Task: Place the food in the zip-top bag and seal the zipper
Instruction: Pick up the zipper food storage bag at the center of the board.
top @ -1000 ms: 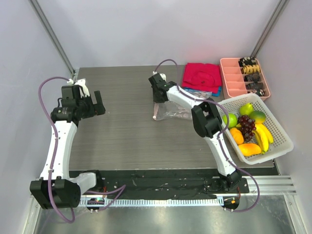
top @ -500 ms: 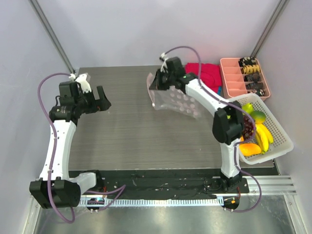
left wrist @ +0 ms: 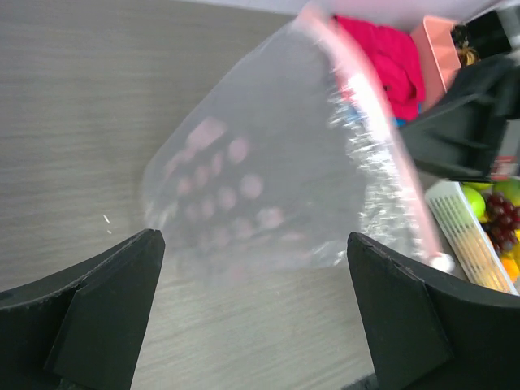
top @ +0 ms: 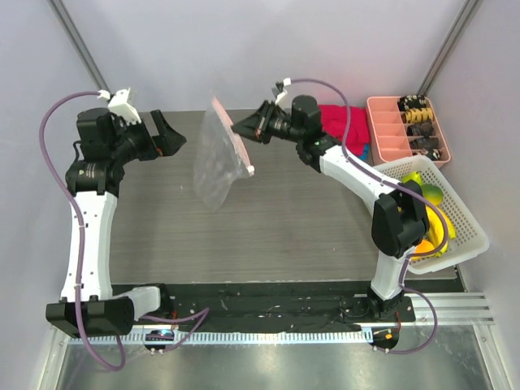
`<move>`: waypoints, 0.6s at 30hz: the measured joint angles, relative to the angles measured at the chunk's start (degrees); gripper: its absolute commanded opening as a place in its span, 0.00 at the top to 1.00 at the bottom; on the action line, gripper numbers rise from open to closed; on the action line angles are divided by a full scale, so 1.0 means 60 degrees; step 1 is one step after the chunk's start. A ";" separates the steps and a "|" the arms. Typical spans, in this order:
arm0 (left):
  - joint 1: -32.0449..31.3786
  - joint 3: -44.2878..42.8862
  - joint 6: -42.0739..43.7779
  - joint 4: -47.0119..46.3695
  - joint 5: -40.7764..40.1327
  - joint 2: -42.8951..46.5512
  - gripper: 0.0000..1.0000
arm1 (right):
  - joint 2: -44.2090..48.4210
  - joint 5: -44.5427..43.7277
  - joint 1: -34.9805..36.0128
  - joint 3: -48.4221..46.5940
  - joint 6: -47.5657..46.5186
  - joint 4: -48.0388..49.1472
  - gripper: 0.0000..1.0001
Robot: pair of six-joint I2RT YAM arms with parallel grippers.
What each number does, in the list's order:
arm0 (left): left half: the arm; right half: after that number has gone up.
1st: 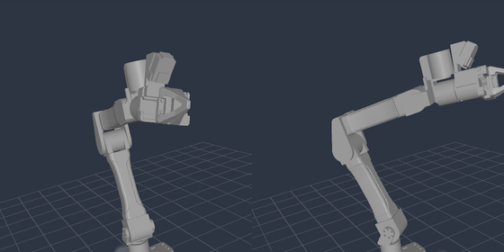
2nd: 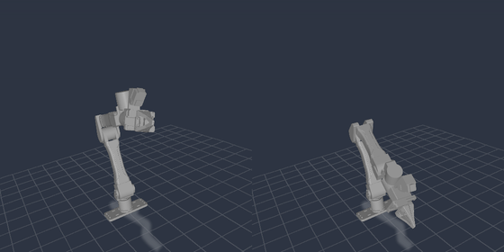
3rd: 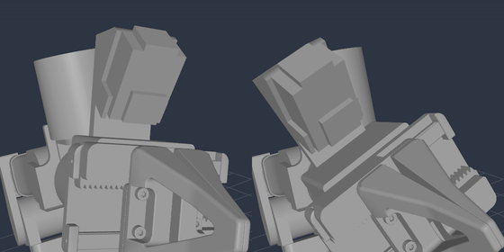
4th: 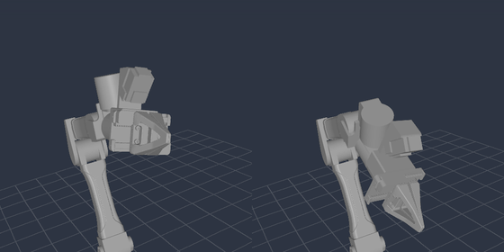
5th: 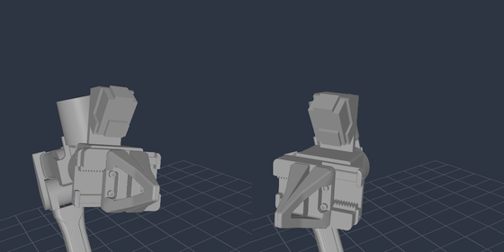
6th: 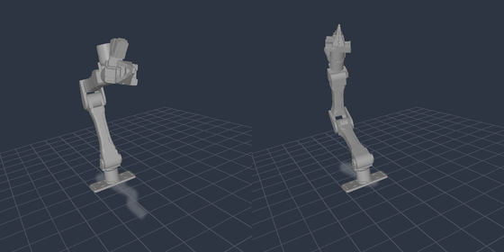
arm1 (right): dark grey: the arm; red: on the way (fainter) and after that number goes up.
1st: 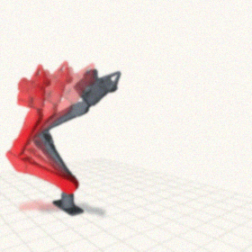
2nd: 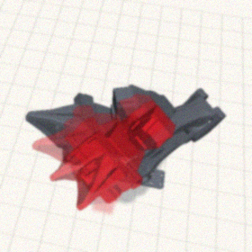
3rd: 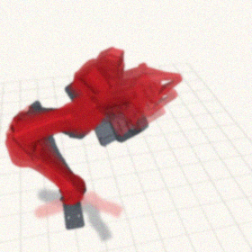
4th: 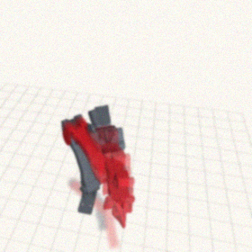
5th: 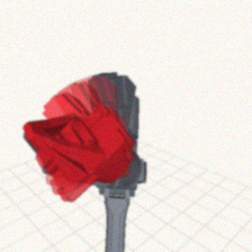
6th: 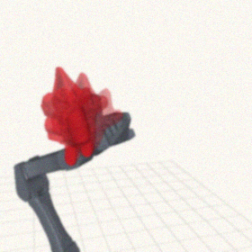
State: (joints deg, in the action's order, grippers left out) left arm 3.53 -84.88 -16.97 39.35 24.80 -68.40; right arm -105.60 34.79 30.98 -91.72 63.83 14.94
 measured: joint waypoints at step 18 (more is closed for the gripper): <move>-0.2779 0.0889 -0.0914 0.0066 0.0412 -0.0823 0.40 | 0.2175 -0.4262 0.1268 0.2539 -0.4328 -0.3373 0.99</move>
State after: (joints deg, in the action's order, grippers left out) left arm -13.15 -79.55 -22.46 39.75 27.27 -73.34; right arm -92.55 9.21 38.59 -76.49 37.87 -5.30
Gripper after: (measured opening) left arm 0.706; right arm 0.017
